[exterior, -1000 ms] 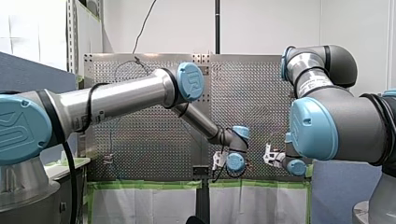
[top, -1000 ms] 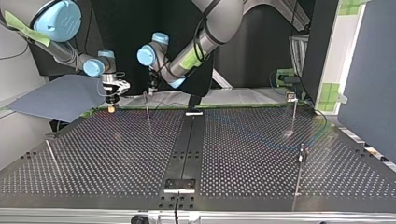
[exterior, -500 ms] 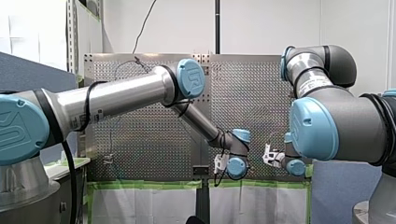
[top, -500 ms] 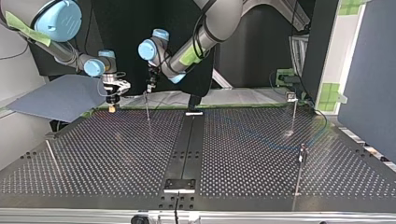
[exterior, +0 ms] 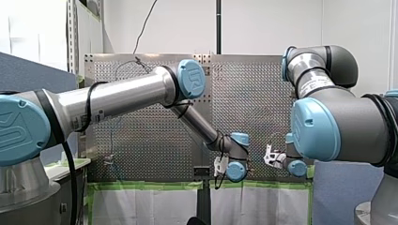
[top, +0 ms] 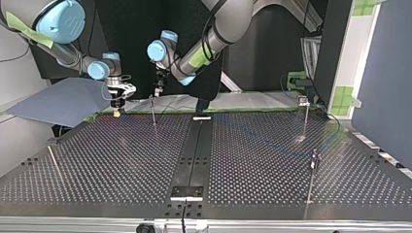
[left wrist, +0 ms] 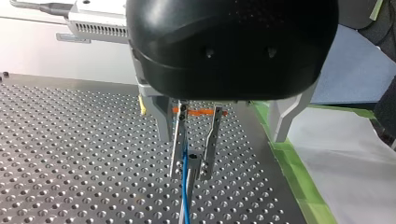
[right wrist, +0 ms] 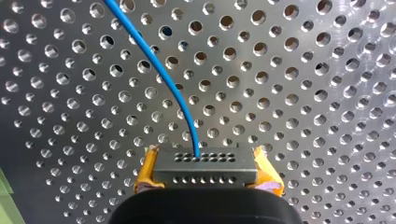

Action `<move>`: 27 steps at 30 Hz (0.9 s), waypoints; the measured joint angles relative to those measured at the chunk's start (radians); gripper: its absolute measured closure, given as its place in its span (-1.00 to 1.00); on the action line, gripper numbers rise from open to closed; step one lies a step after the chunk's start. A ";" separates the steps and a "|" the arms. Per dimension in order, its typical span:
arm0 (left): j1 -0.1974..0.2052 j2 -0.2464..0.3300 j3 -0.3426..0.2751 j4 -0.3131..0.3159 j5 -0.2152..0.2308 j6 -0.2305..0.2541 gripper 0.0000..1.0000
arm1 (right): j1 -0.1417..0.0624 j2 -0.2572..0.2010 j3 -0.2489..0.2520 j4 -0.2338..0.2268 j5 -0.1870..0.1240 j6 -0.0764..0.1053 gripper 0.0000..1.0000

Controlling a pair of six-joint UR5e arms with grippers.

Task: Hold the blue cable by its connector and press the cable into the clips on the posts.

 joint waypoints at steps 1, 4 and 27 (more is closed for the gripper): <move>0.000 0.000 -0.001 0.001 0.000 0.000 -1.00 | 0.000 0.000 0.000 0.000 0.000 0.001 1.00; 0.001 0.000 -0.004 0.001 -0.003 0.000 -1.00 | 0.000 0.000 0.000 0.000 0.000 0.003 1.00; -0.011 0.026 -0.042 -0.024 -0.039 0.003 -1.00 | 0.001 0.000 -0.001 0.004 0.000 0.010 1.00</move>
